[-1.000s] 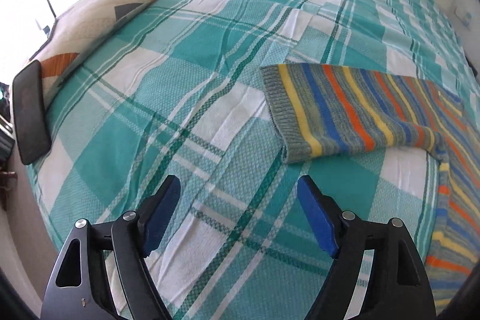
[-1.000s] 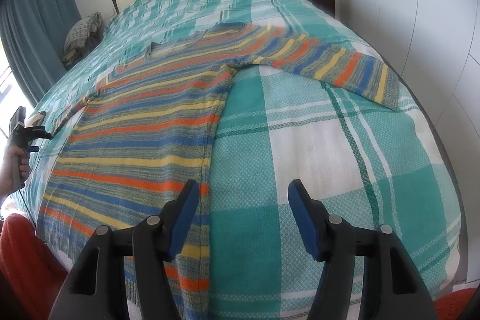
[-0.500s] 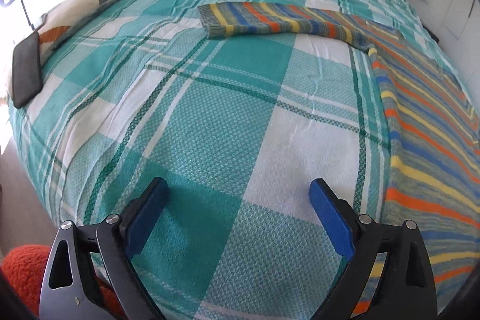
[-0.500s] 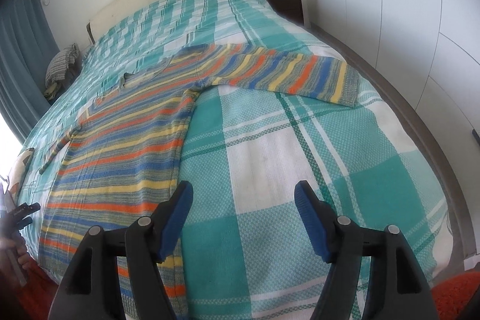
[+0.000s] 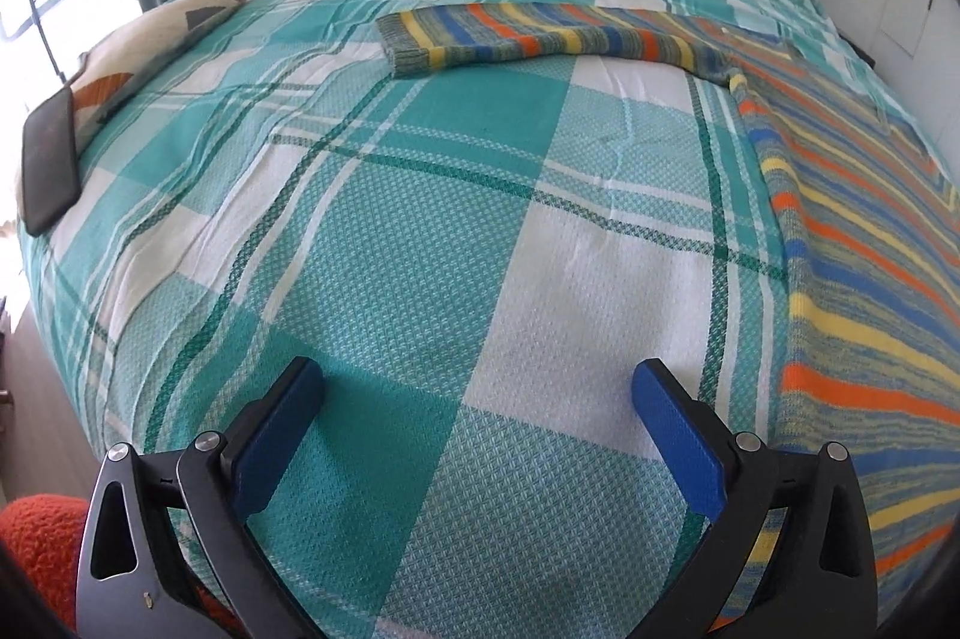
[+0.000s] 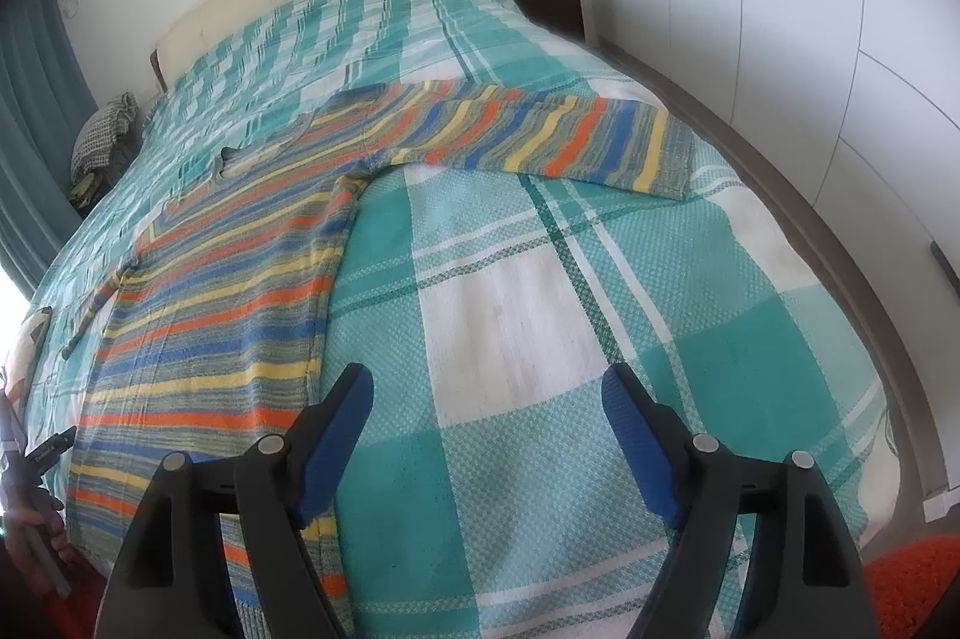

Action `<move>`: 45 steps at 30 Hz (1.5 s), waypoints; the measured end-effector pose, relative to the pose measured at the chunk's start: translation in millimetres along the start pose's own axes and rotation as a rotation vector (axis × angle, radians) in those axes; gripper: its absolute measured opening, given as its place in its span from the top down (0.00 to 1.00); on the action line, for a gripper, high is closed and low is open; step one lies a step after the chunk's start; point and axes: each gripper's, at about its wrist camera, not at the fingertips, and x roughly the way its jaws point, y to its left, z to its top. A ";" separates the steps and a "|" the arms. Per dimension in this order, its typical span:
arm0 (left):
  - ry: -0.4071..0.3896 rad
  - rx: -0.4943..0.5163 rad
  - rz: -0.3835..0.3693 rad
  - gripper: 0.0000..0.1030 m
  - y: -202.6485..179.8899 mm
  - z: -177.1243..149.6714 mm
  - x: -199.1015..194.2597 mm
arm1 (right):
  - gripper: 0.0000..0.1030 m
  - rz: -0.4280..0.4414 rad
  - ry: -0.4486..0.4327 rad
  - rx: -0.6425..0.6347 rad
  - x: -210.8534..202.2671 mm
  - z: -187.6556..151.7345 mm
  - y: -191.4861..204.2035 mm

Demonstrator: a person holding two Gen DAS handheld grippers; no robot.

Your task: Fold small clothes

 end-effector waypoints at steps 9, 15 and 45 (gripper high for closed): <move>0.009 -0.011 -0.012 0.00 1.8 0.5 0.7 | 0.21 -0.011 0.010 0.007 1.8 -1.2 -1.7; 0.008 -0.001 0.004 0.00 -0.9 -0.6 -1.4 | 0.21 -0.005 0.018 -0.004 3.5 -1.9 1.5; 0.027 0.036 -0.026 0.00 0.3 -0.6 -1.6 | 0.21 0.007 0.027 -0.013 2.6 -4.7 5.2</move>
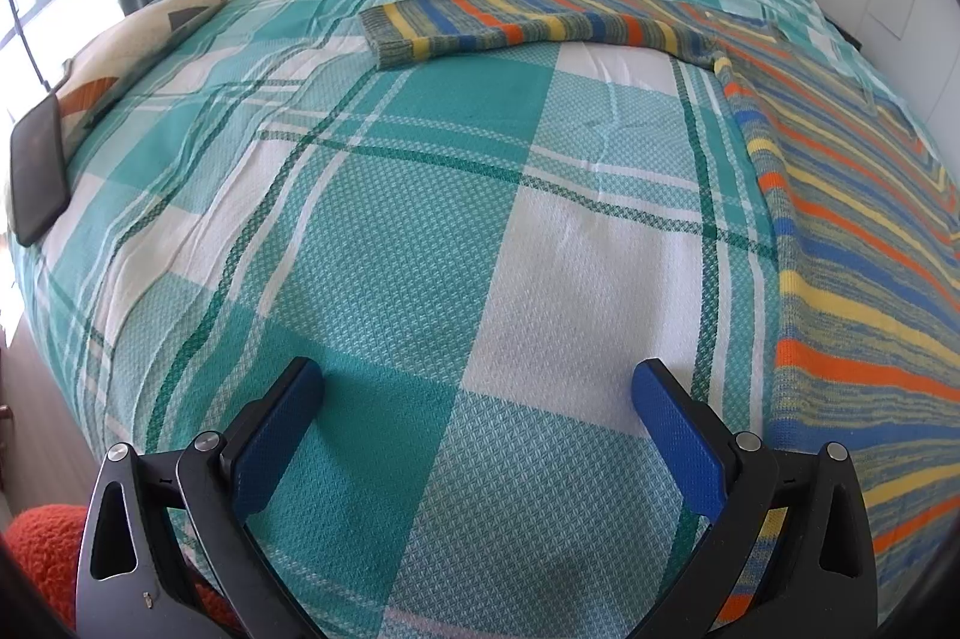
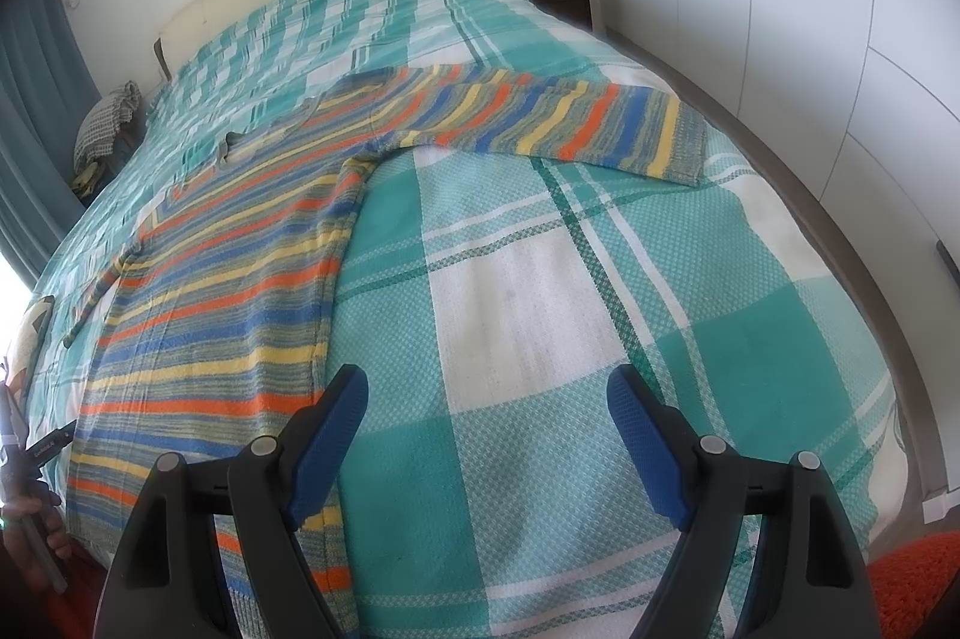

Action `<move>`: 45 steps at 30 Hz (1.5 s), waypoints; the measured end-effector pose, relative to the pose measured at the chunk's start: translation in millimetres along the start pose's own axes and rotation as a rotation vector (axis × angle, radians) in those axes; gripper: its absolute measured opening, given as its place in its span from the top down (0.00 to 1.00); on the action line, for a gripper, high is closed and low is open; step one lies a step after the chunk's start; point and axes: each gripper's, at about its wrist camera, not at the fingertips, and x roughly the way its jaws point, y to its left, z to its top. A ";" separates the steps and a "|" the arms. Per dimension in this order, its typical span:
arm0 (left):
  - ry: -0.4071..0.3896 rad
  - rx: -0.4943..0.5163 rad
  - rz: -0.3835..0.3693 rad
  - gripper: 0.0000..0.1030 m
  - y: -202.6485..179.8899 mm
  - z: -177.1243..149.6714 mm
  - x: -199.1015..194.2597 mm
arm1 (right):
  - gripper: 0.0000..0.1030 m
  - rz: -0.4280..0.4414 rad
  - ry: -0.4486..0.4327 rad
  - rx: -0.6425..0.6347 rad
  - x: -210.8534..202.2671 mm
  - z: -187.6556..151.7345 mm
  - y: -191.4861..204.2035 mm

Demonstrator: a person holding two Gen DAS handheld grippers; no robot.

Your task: Fold small clothes

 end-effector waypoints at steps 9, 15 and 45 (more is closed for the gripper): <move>0.000 -0.002 -0.002 0.00 -0.1 0.3 -1.1 | 0.21 0.002 0.001 0.005 -0.2 -0.5 -0.3; -0.001 -0.002 -0.002 0.00 0.1 0.6 -1.6 | 0.21 0.003 0.000 0.006 0.1 -0.8 -0.6; -0.001 -0.003 -0.003 0.00 0.3 0.5 -1.3 | 0.21 0.004 0.001 0.013 -0.1 -0.4 -2.2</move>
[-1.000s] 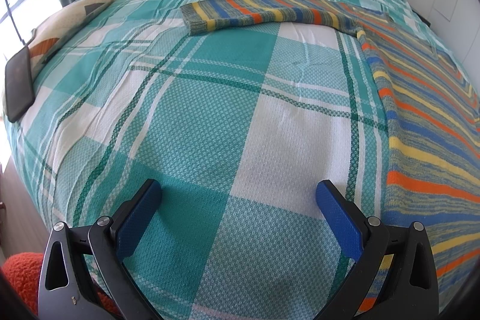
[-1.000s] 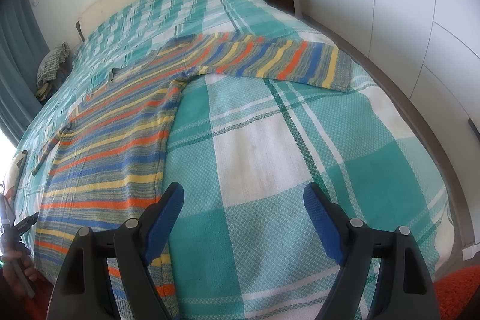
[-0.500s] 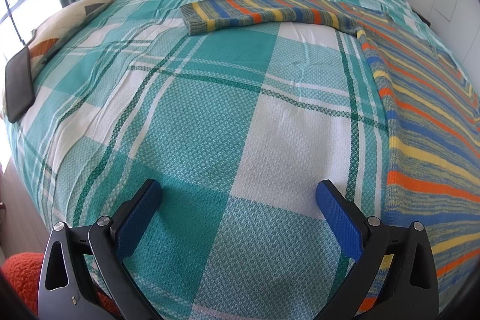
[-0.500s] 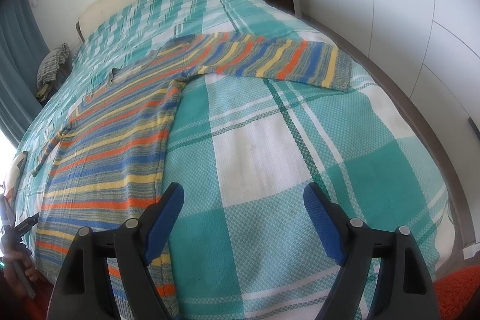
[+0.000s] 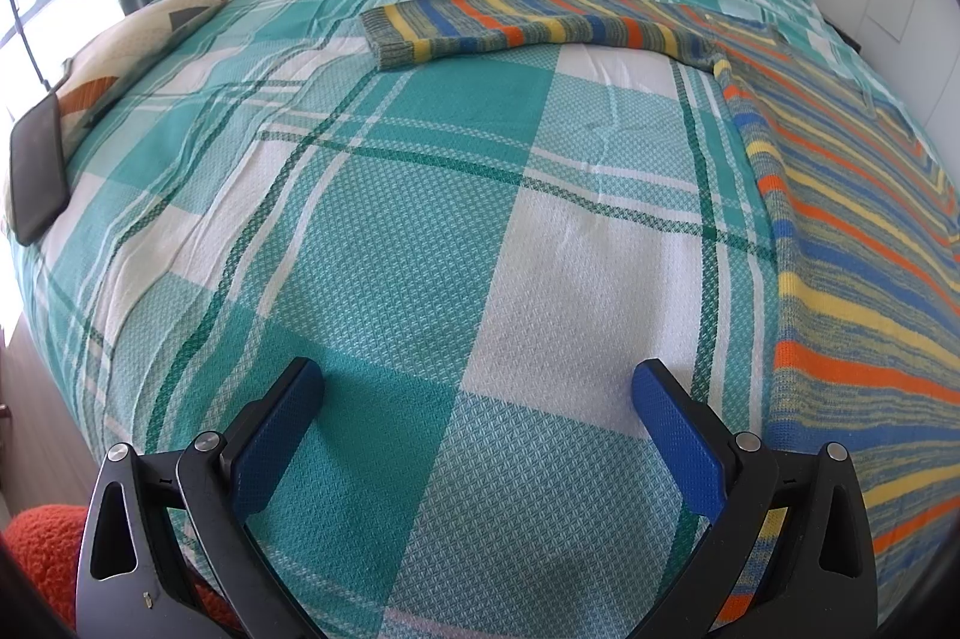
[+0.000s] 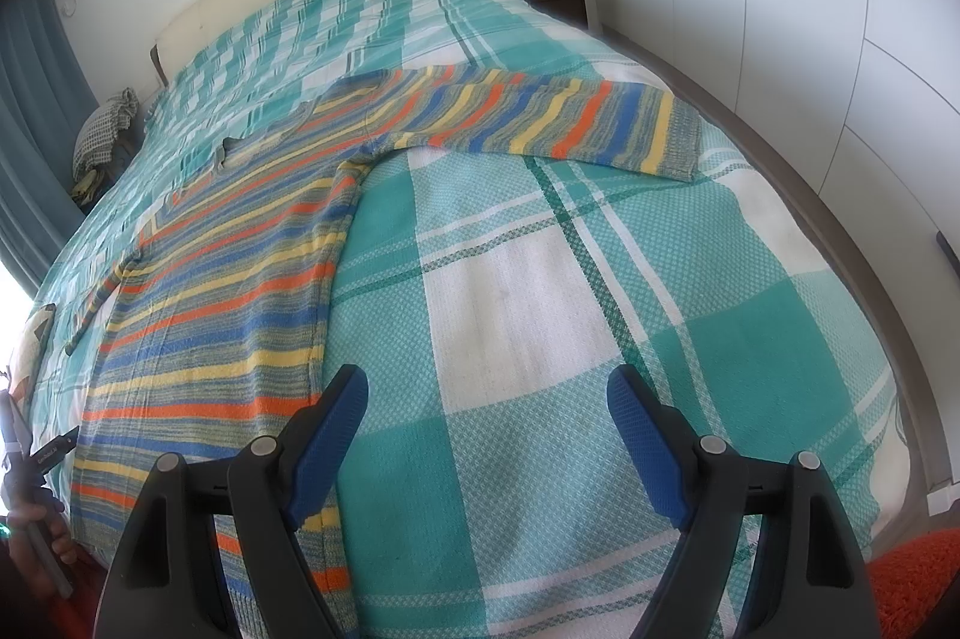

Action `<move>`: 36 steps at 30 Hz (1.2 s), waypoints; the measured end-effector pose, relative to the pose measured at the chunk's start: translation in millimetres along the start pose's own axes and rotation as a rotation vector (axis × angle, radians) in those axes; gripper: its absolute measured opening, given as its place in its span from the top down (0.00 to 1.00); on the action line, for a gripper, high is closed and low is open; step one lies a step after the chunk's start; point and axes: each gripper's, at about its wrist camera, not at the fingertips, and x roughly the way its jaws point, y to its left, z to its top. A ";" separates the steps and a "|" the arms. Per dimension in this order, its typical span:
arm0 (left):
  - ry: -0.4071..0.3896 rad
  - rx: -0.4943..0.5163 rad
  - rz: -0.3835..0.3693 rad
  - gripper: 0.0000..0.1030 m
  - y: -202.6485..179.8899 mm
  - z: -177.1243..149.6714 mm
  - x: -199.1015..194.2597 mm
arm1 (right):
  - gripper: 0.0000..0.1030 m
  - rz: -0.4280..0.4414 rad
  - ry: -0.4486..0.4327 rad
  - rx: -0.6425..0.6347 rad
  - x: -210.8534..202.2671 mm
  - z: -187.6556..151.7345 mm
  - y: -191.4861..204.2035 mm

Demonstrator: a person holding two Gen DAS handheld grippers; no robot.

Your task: Fold small clothes

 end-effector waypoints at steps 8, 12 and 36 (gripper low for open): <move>-0.001 0.001 0.000 0.00 -0.2 -0.1 0.0 | 0.21 0.004 0.000 0.009 -0.1 0.2 -0.4; -0.001 0.001 0.000 0.00 -0.3 -0.2 -0.1 | 0.21 0.004 0.000 0.009 0.0 0.3 -0.5; -0.001 0.001 0.000 0.00 0.0 0.0 0.3 | 0.21 0.006 0.001 0.010 0.5 0.1 -0.6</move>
